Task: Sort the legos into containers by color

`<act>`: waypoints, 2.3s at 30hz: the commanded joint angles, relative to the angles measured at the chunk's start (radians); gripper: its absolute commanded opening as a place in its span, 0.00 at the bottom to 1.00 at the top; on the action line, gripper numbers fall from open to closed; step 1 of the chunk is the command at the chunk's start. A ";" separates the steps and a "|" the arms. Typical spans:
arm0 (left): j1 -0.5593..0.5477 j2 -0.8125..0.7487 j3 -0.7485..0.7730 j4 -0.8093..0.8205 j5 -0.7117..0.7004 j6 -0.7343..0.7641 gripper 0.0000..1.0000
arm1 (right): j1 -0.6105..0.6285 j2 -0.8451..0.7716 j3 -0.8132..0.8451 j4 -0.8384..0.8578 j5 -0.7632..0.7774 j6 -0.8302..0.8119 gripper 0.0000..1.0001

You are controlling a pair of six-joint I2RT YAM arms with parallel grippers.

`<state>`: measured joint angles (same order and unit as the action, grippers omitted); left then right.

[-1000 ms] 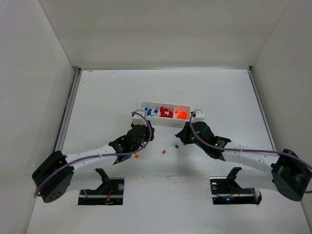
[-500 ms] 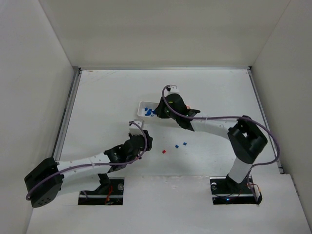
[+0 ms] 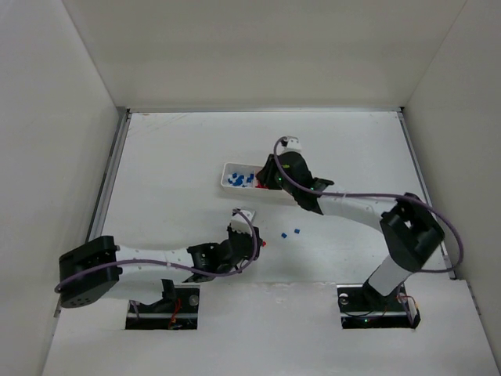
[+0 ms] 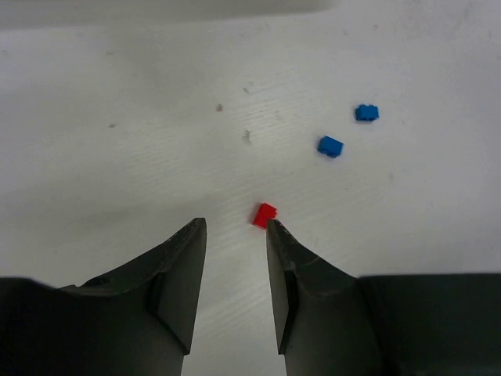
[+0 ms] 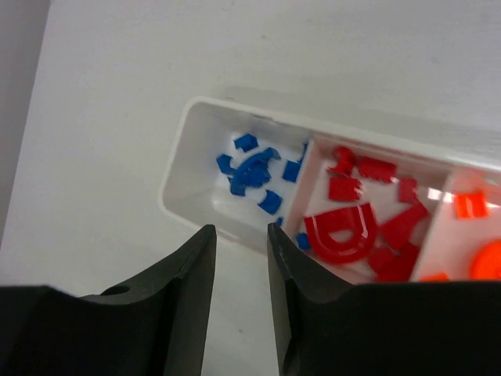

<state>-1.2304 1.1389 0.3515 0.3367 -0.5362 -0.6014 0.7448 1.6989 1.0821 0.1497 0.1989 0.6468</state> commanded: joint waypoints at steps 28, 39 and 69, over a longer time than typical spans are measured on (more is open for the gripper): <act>-0.050 0.332 0.155 0.024 -0.024 0.080 0.32 | -0.052 -0.639 -0.672 0.163 0.074 0.039 0.39; -0.054 0.349 0.161 0.038 0.018 0.084 0.15 | -0.046 -0.659 -0.694 0.165 0.079 0.048 0.39; 0.453 0.457 0.552 0.108 0.206 0.153 0.36 | 0.121 -0.682 -0.713 0.157 0.134 0.073 0.39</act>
<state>-0.7807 1.7191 0.9295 0.4011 -0.3367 -0.4431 0.8211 1.0054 0.3283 0.2707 0.3073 0.7147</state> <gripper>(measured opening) 0.357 0.390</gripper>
